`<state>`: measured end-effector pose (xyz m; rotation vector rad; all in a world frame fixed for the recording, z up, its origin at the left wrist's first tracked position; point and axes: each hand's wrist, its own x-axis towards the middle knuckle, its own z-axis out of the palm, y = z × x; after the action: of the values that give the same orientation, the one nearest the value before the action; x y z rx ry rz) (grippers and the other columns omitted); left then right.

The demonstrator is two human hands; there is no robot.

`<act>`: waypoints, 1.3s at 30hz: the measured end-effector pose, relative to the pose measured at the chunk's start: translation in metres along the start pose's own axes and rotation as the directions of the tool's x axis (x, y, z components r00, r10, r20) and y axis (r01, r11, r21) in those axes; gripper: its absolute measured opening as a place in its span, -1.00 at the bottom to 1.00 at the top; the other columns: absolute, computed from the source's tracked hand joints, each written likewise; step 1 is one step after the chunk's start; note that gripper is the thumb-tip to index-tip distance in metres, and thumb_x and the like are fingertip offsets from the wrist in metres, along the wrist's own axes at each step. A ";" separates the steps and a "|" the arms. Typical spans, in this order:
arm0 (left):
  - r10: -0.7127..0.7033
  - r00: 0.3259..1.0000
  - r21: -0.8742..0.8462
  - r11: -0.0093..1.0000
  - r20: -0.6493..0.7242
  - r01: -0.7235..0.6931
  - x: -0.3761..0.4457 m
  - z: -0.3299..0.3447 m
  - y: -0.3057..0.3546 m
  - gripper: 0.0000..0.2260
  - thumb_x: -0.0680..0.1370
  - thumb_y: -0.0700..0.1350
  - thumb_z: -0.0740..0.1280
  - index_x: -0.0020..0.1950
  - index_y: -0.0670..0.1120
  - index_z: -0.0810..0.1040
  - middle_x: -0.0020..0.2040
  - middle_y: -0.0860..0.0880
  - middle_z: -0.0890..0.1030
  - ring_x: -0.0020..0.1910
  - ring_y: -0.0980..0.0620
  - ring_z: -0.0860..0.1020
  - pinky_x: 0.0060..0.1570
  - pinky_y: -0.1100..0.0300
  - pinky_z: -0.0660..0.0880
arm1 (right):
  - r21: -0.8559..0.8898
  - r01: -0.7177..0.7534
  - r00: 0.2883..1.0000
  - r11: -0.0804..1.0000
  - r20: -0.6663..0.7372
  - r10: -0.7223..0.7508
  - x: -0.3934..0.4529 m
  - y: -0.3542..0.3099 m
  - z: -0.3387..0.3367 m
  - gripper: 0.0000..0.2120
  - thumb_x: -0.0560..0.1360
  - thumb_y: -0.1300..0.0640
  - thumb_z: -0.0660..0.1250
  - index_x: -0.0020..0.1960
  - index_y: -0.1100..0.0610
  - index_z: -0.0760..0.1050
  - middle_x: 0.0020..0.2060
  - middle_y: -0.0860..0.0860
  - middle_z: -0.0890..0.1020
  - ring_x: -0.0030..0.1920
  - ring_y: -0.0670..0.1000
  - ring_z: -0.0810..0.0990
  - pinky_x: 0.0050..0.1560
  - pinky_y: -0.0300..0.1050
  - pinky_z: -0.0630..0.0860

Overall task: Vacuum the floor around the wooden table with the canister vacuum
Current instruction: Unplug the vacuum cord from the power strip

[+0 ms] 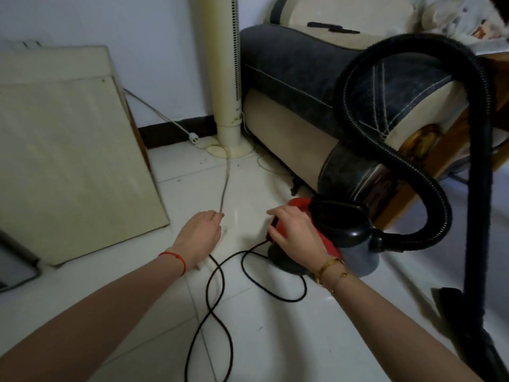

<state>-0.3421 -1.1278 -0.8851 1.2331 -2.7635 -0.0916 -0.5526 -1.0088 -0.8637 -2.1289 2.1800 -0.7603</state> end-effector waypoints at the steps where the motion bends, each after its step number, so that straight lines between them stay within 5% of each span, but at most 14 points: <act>1: -0.046 0.999 0.003 0.999 0.027 0.046 -0.009 0.004 -0.012 -0.59 0.60 -0.17 0.19 0.46 -0.15 0.29 0.35 -0.12 0.42 0.30 -0.10 0.40 0.29 0.13 0.27 | 0.019 0.004 0.999 1.000 0.035 -0.005 0.002 -0.006 0.011 -0.71 0.53 0.03 0.30 0.21 0.10 0.51 0.10 -0.01 0.58 0.15 0.03 0.50 0.22 -0.04 0.40; 8: -0.276 0.949 -0.041 0.958 0.155 0.285 -0.052 0.049 -0.068 -0.59 0.58 -0.20 0.17 0.44 -0.15 0.31 0.33 -0.13 0.42 0.27 -0.09 0.42 0.25 0.11 0.36 | 0.047 -0.003 0.956 0.999 0.295 -0.011 0.027 -0.042 0.085 -0.70 0.60 0.00 0.20 0.25 0.11 0.49 0.17 0.04 0.56 0.20 0.08 0.47 0.20 -0.04 0.39; 16: -0.320 0.936 -0.104 0.936 0.146 0.336 -0.041 0.102 -0.082 -0.59 0.59 -0.08 0.21 0.41 -0.17 0.32 0.32 -0.11 0.41 0.25 -0.05 0.41 0.22 0.16 0.36 | 0.084 -0.007 0.899 0.996 0.437 -0.031 0.057 -0.060 0.157 -0.79 0.58 0.16 0.18 0.11 0.21 0.52 0.08 0.16 0.59 0.06 0.19 0.53 0.04 0.09 0.49; 23: -0.382 0.920 -0.167 0.905 0.092 0.392 -0.027 0.137 -0.079 -0.47 0.58 -0.01 0.22 0.48 -0.21 0.19 0.42 -0.11 0.29 0.38 -0.04 0.30 0.36 0.20 0.21 | 0.078 -0.062 0.826 0.995 0.564 0.007 0.077 -0.049 0.200 -0.66 0.55 -0.02 0.29 0.20 0.19 0.46 0.14 0.16 0.56 0.12 0.18 0.53 0.07 0.00 0.49; 28: -0.409 0.909 -0.184 0.891 0.077 0.416 -0.024 0.155 -0.083 -0.57 0.57 -0.04 0.24 0.40 -0.15 0.29 0.30 -0.08 0.38 0.27 -0.01 0.35 0.26 0.22 0.29 | 0.004 0.053 0.849 0.999 0.526 -0.047 0.085 -0.059 0.233 -0.51 0.52 -0.20 0.26 0.15 0.22 0.40 0.09 0.18 0.51 0.10 0.18 0.47 -0.03 -0.02 0.37; 39: -0.491 0.871 -0.392 0.798 0.019 0.458 -0.025 0.162 -0.093 -0.62 0.45 -0.07 0.41 0.26 -0.06 0.52 0.17 -0.01 0.48 0.21 0.01 0.38 0.09 0.23 0.38 | -0.035 0.230 0.821 0.972 0.543 -0.175 0.100 -0.066 0.252 -0.67 0.62 0.03 0.02 0.16 0.18 0.45 0.10 0.17 0.49 0.13 0.19 0.44 0.02 0.01 0.45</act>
<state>-0.2781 -1.1699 -1.0570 1.7205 -2.1463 -0.5823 -0.4156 -1.1853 -1.0311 -2.2814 1.7416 -0.0201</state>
